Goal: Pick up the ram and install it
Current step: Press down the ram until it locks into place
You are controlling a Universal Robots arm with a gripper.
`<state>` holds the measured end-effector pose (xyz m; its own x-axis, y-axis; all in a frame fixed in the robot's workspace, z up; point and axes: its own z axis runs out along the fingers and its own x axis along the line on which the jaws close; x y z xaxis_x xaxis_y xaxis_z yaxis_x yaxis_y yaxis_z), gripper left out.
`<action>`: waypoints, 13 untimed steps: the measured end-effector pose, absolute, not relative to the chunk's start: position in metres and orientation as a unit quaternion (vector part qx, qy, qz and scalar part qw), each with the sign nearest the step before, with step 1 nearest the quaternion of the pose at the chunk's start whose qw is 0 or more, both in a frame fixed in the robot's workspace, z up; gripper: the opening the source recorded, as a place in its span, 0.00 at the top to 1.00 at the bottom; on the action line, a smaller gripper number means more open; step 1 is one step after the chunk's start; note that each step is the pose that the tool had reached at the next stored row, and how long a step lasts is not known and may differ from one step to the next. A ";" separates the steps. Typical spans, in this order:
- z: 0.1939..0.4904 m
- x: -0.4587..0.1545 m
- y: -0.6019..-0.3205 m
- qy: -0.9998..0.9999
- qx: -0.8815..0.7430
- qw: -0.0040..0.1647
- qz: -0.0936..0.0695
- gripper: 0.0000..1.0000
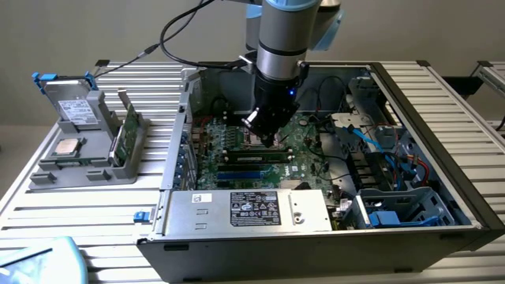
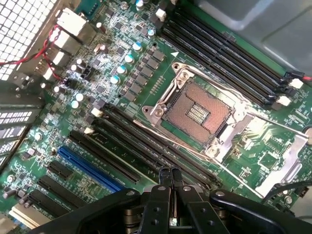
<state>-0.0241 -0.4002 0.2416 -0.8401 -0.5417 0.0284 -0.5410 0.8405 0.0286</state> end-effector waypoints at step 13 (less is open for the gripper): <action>0.242 -0.024 -0.400 -0.979 0.203 0.014 -0.010 0.89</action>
<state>-0.0242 -0.4002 0.2415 -0.9176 -0.3969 0.0230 -0.3963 0.9178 0.0254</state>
